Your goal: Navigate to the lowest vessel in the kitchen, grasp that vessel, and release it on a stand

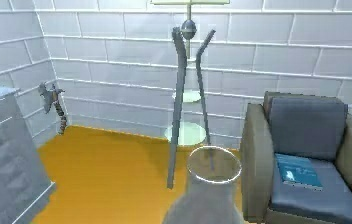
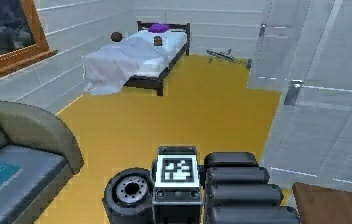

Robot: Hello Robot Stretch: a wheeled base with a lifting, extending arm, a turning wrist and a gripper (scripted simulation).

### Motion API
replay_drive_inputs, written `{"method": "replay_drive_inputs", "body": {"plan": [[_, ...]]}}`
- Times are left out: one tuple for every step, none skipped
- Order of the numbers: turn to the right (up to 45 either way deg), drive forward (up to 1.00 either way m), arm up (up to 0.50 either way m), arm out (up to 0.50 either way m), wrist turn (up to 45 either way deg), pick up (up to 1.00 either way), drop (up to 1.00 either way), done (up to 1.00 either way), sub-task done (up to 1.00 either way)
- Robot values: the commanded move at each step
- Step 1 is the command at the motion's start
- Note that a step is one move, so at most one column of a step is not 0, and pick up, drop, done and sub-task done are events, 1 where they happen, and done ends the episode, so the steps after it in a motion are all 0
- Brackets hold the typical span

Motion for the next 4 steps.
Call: {"method": "replay_drive_inputs", "body": {"plan": [[-45.0, 0.00, 0.00, 0.00, 0.0, 0.00, 0.00, 0.00, 0.00], [-45.0, 0.00, 0.00, 0.00, 0.0, 0.00, 0.00, 0.00, 0.00], [-27.0, 0.00, 0.00, 0.00, 0.0, 0.00, 0.00, 0.00, 0.00], [45.0, 0.00, 0.00, 0.00, 0.0, 0.00, 0.00, 0.00, 0.00]]}}
